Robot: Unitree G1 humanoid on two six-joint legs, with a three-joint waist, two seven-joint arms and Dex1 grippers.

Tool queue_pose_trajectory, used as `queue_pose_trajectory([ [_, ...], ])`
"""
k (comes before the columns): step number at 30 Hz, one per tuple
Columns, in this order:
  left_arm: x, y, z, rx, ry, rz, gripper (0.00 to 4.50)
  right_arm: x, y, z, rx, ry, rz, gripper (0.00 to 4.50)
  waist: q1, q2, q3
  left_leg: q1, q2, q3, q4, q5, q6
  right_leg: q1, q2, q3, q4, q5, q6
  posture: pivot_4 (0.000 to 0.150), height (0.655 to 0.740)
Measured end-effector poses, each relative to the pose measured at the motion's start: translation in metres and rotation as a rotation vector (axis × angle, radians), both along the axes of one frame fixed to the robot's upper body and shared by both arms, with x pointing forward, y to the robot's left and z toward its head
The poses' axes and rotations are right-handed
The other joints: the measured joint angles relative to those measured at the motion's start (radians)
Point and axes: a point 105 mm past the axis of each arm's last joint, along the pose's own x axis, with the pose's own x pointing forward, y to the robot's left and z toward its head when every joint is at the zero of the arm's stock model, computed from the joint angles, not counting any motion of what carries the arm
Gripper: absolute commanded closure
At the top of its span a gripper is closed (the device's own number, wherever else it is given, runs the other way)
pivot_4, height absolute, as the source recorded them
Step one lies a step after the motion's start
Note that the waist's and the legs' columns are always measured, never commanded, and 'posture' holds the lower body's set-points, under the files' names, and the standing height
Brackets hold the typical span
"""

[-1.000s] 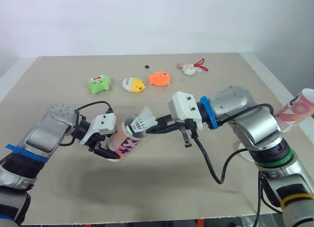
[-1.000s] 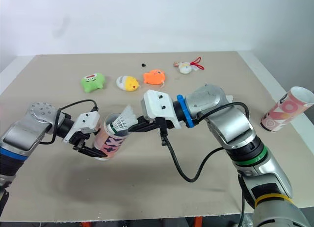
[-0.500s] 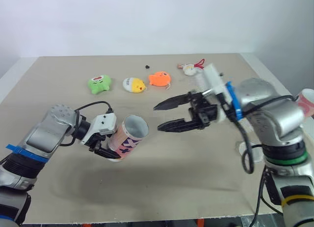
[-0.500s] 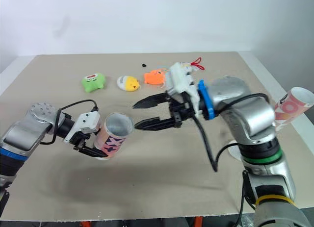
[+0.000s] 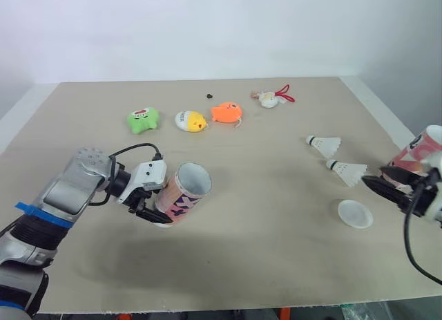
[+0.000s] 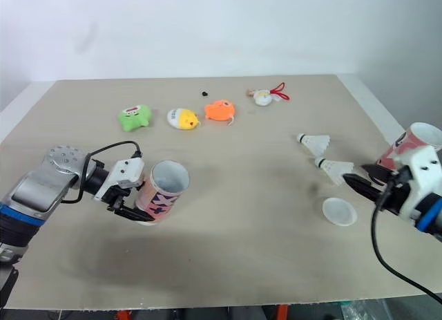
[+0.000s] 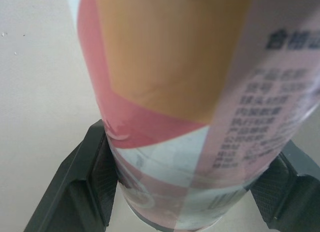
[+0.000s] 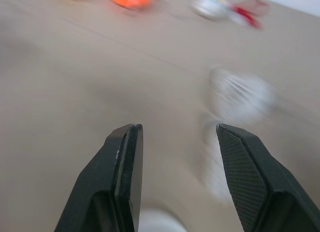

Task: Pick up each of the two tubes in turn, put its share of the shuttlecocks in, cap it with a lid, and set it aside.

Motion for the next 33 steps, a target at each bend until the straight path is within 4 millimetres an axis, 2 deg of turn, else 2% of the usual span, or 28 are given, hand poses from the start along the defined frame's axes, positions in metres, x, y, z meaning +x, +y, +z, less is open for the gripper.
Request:
queue_pose_trajectory([
  [3, 0.0, -0.001, -0.001, -0.005, 0.001, -0.003, 1.32, -0.003, -0.023, -0.016, 0.018, 0.034, -0.075, 1.93, -0.005, -0.001, 0.0, 0.001, -0.003, 0.001, 0.0, 0.001, 0.0, 0.001, -0.003, 0.003, 0.0, 0.001, 0.002, 0.15, 0.74],
  [5, 0.0, 0.0, -0.001, -0.004, 0.001, -0.002, 1.32, 0.002, -0.025, -0.023, 0.035, 0.048, -0.081, 1.93, -0.011, -0.001, 0.0, 0.001, -0.005, 0.001, 0.0, 0.001, 0.0, 0.001, -0.005, 0.003, -0.001, 0.001, 0.003, 0.15, 0.74],
  [10, 0.0, -0.002, 0.0, -0.005, 0.001, -0.011, 1.32, 0.024, -0.016, -0.035, 0.037, 0.073, -0.04, 1.93, -0.019, 0.0, 0.0, 0.0, -0.01, 0.001, 0.0, 0.001, 0.001, 0.002, -0.01, 0.003, -0.001, -0.002, 0.008, 0.15, 0.74],
  [19, -0.003, -0.002, 0.0, -0.012, 0.0, -0.01, 1.32, 0.044, -0.006, -0.052, 0.051, 0.113, -0.01, 1.93, -0.018, -0.001, 0.0, -0.002, -0.012, 0.0, -0.001, 0.0, 0.001, 0.002, -0.012, 0.003, -0.001, -0.004, 0.011, 0.15, 0.74],
  [24, -0.004, -0.002, 0.0, -0.011, -0.007, -0.004, 1.32, 0.063, 0.002, -0.06, 0.073, 0.118, -0.006, 1.93, -0.02, -0.001, 0.0, -0.002, -0.012, 0.0, -0.001, 0.0, 0.001, 0.002, -0.012, 0.003, -0.001, -0.004, 0.011, 0.15, 0.74],
  [27, -0.004, -0.002, 0.0, -0.011, -0.011, -0.004, 1.32, 0.073, 0.003, -0.06, 0.073, 0.109, -0.016, 2.71, -0.02, -0.001, 0.0, -0.002, -0.012, 0.0, -0.001, 0.0, 0.001, 0.002, -0.012, 0.003, -0.001, -0.004, 0.011, 0.15, 0.74],
  [28, -0.005, -0.002, 0.0, -0.011, -0.009, -0.002, 1.32, 0.077, 0.003, -0.059, 0.071, 0.105, -0.02, 3.39, -0.02, -0.001, 0.0, -0.002, -0.012, 0.0, -0.001, 0.0, 0.001, 0.002, -0.012, 0.003, -0.001, -0.004, 0.011, 0.15, 0.74],
  [30, -0.005, -0.003, 0.0, -0.011, -0.008, -0.001, 1.32, 0.078, 0.002, -0.06, 0.067, 0.105, -0.023, 3.97, -0.019, -0.001, 0.0, -0.002, -0.012, -0.001, -0.002, 0.0, 0.001, 0.002, -0.012, 0.003, -0.001, -0.003, 0.013, 0.15, 0.74],
  [31, -0.006, -0.002, 0.0, -0.011, -0.006, 0.001, 1.32, 0.077, 0.001, -0.061, 0.066, 0.107, -0.023, 4.47, -0.019, -0.001, 0.0, -0.002, -0.012, -0.001, -0.002, 0.0, 0.001, 0.002, -0.012, 0.003, -0.001, -0.003, 0.014, 0.15, 0.74],
  [33, -0.006, -0.002, 0.0, -0.011, -0.005, 0.004, 1.32, 0.077, 0.002, -0.062, 0.066, 0.107, -0.016, 4.47, -0.02, -0.001, 0.0, -0.002, -0.012, 0.0, -0.002, 0.0, 0.002, 0.002, -0.012, 0.003, -0.001, -0.003, 0.014, 0.15, 0.74],
])
